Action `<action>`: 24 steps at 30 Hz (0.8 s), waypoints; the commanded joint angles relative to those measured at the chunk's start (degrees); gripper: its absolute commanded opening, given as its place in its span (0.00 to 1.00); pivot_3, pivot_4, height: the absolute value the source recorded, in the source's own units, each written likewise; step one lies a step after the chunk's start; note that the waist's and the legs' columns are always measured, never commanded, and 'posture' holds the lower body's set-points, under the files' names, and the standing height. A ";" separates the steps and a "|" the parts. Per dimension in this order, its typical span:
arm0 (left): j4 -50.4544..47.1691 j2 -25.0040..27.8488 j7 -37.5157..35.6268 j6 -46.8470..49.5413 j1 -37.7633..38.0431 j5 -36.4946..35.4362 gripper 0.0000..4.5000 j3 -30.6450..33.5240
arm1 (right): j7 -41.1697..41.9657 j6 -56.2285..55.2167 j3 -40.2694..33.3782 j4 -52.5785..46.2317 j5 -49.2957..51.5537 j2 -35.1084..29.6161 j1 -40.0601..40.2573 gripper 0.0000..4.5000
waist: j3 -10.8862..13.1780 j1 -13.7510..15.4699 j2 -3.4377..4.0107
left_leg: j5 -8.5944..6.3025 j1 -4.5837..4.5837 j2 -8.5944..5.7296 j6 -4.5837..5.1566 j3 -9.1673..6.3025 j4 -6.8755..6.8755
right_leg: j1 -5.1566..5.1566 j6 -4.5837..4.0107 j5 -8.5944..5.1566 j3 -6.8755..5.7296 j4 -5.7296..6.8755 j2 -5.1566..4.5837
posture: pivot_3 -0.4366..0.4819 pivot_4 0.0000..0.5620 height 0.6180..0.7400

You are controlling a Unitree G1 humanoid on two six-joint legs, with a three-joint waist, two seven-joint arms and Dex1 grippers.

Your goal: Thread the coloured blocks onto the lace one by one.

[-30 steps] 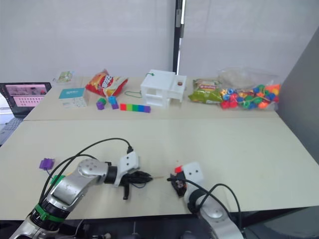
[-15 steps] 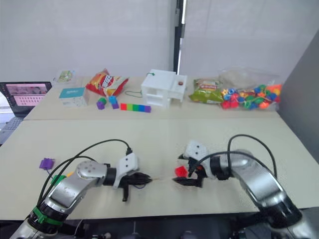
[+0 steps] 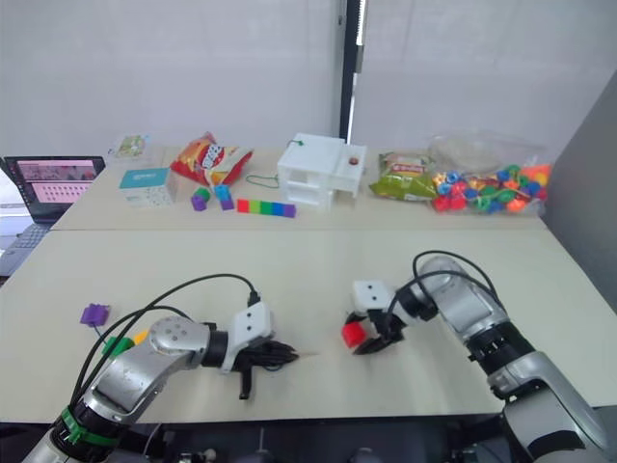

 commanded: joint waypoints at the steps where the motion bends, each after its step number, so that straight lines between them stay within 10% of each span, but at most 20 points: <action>1: -1.79 0.24 0.31 0.22 -0.56 -1.06 0.00 0.76 | -0.64 -1.65 -3.18 -1.27 0.57 0.29 1.00 0.35 | 0.00 0.09 0.00 | 0.00 0.01 0.00 0.00 -0.01 0.00 | 0.01 0.00 0.00 0.00 0.01 0.00 | 0.48 0.27 1.00; 24: -0.80 1.62 -0.01 9.07 -10.58 -1.09 0.00 -5.32 | -14.36 21.10 -5.33 -25.81 0.40 1.00 14.65 0.27 | 0.00 0.18 0.00 | 0.01 0.05 -0.02 -0.02 -0.04 0.01 | 0.04 -0.01 0.00 0.01 0.04 0.09 | 0.48 0.27 1.00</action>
